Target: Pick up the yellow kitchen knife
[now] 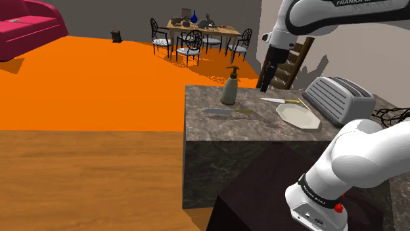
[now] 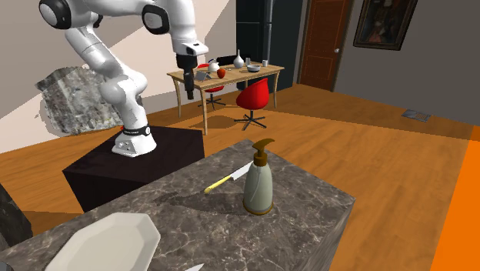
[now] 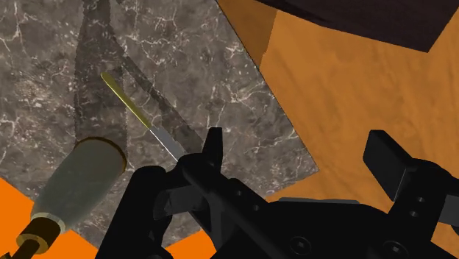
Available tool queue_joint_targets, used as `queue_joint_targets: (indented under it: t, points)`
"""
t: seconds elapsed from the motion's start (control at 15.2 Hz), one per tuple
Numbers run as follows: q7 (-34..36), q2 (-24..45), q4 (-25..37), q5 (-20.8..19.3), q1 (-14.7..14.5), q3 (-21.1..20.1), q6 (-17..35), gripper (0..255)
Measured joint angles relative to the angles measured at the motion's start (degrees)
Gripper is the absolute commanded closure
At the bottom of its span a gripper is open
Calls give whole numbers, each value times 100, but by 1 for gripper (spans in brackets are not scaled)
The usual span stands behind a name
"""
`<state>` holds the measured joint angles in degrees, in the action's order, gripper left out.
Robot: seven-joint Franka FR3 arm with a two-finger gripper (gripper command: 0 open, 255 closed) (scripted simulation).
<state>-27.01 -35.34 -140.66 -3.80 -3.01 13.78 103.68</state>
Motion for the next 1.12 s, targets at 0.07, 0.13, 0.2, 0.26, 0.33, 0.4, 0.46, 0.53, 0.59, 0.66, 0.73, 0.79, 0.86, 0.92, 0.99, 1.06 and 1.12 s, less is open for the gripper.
queue_joint_targets:
  t: [0.07,0.13,0.2,0.26,0.33,0.4,0.46,0.53,0.59,0.66,0.73,0.79,0.86,0.92,0.99,1.06,1.12]
  points:
    - [-191,160,-45,-49,-15,103,214,0]
    - [-365,259,-81,-94,-26,186,361,0]
    - [-515,436,-94,-105,-67,255,559,0]
    - [-658,619,-118,-112,-109,319,774,0]
    - [-849,843,-105,-125,-138,423,994,0]
    - [-1033,1038,-98,-129,-167,511,1195,0]
    - [-1194,1185,-126,-130,-196,576,1378,0]
    - [-1397,1393,-83,-119,-222,675,1553,0]
    - [-1586,1666,-31,-67,-278,755,1776,0]
    - [-1792,1853,3,-41,-299,838,1938,0]
    - [-1995,2053,81,6,-328,912,2068,0]
    - [-2207,2328,184,97,-378,982,2240,0]
    - [-2437,2618,297,203,-417,1051,2411,0]
    - [-2638,2777,327,265,-431,1095,2538,0]
    - [-2846,2963,334,347,-445,1137,2710,0]
    - [-3084,3266,503,500,-474,1170,2835,0]
    - [-3316,3502,587,629,-480,1189,2972,0]
